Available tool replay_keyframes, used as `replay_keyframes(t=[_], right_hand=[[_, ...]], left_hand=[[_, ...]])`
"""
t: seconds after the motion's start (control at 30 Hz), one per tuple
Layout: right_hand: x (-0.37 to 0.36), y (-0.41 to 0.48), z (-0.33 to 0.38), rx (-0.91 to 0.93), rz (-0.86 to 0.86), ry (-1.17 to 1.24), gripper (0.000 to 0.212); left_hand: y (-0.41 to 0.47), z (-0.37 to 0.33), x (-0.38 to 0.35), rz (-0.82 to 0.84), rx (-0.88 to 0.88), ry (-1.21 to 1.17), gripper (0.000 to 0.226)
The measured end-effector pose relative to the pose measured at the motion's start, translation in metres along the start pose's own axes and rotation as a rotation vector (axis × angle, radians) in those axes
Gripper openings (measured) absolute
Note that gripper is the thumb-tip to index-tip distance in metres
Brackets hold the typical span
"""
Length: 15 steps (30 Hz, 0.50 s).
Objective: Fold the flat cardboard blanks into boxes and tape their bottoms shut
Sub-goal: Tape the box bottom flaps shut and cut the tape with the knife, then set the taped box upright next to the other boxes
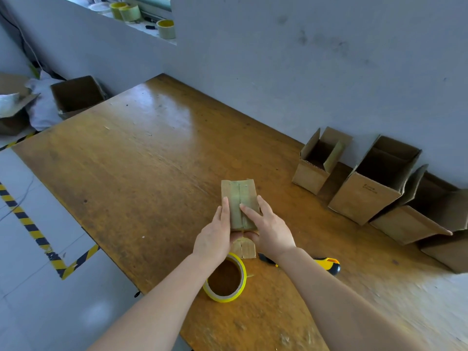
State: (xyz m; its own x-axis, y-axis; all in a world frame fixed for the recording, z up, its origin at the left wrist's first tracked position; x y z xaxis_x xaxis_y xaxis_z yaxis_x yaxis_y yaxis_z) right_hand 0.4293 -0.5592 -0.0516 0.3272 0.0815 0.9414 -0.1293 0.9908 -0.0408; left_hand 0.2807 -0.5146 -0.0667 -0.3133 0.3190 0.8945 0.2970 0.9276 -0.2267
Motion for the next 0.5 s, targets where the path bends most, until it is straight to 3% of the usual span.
replay_keyframes(t=[0.23, 0.4, 0.5], right_hand=[[-0.0036, -0.0014, 0.0017, 0.030, -0.008, -0.032, 0.068], [-0.0020, -0.0018, -0.0005, -0.021, 0.075, 0.003, 0.085], [-0.0067, -0.0012, -0.0010, -0.087, 0.042, 0.071, 0.095]], left_hand=[[0.0019, -0.0001, -0.0070, -0.064, 0.005, 0.062, 0.092], [0.0028, 0.0011, -0.0077, -0.072, 0.012, 0.059, 0.097], [0.0031, 0.0024, -0.0068, -0.083, 0.007, 0.054, 0.100]])
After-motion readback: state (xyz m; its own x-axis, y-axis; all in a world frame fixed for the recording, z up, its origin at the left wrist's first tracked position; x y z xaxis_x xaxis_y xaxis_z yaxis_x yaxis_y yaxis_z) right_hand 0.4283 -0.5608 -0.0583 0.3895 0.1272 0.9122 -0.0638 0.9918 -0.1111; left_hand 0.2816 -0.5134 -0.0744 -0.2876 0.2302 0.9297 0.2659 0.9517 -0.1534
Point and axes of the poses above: each hand's wrist, its own y-axis towards the middle knuckle, its own x-axis out of the back of the hand, z = x × y, the point moved 1 cm from there along y, towards the middle knuckle, and after that the axes turned 12 degrees about x, right-handed, at the moved point
